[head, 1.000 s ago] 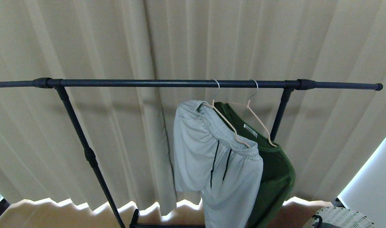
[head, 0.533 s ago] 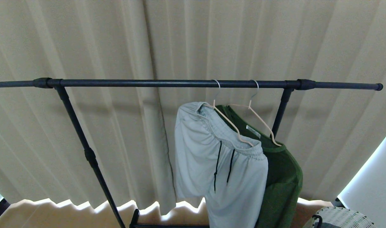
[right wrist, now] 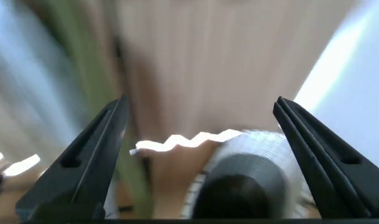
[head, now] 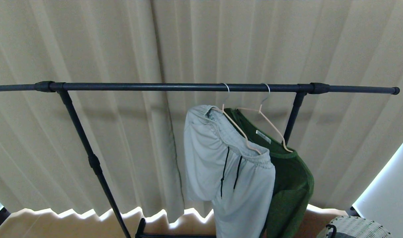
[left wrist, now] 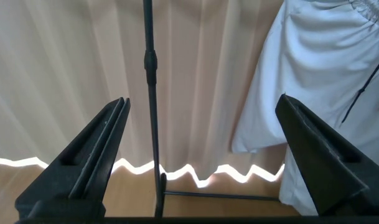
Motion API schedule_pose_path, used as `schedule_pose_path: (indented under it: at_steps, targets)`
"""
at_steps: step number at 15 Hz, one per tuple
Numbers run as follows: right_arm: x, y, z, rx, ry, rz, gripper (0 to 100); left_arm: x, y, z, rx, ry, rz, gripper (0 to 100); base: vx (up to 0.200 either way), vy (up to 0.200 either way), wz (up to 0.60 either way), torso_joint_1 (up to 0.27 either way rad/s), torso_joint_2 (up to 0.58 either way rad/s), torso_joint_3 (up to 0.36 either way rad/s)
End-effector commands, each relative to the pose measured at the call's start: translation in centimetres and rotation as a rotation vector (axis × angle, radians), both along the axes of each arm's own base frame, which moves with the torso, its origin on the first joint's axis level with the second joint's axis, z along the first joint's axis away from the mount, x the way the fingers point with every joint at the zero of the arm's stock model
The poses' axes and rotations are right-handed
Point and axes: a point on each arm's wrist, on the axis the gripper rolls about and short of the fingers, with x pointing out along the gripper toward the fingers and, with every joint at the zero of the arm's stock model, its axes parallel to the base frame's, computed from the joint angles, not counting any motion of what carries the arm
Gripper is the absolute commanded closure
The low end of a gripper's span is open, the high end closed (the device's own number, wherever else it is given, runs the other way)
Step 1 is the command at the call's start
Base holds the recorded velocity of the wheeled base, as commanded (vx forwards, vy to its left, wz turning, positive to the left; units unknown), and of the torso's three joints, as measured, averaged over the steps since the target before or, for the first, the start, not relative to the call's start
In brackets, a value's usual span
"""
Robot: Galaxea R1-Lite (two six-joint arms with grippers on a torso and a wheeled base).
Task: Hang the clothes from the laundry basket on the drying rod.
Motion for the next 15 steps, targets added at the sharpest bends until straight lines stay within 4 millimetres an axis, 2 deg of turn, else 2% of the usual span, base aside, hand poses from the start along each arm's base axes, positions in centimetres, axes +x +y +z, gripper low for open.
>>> schedule_pose_path:
  at_steps: [1, 6, 9, 15]
  targets:
    - [-0.14, -0.25, -0.07, -0.004, -0.02, 0.141, 0, 0.01, 0.0, -0.01, -0.001, 0.0, 0.001, 0, 0.0, 0.0, 0.0, 0.0, 0.0, 0.0]
    - [-0.59, -0.43, -0.24, -0.01, -0.08, -0.061, 0, 0.01, 0.0, -0.01, -0.001, 0.0, 0.001, 0, 0.0, 0.0, 0.0, 0.0, 0.0, 0.0]
    - [-0.65, -0.16, -0.21, 0.024, -0.094, 0.075, 0, 0.01, 0.0, -0.01, -0.001, 0.0, 0.001, 0, 0.0, 0.0, 0.0, 0.0, 0.0, 0.0]
    - [-0.59, -0.02, -0.31, -0.038, -0.086, 0.158, 0, 0.01, 0.0, -0.01, 0.001, 0.0, 0.001, 0, 0.0, 0.0, 0.0, 0.0, 0.0, 0.0]
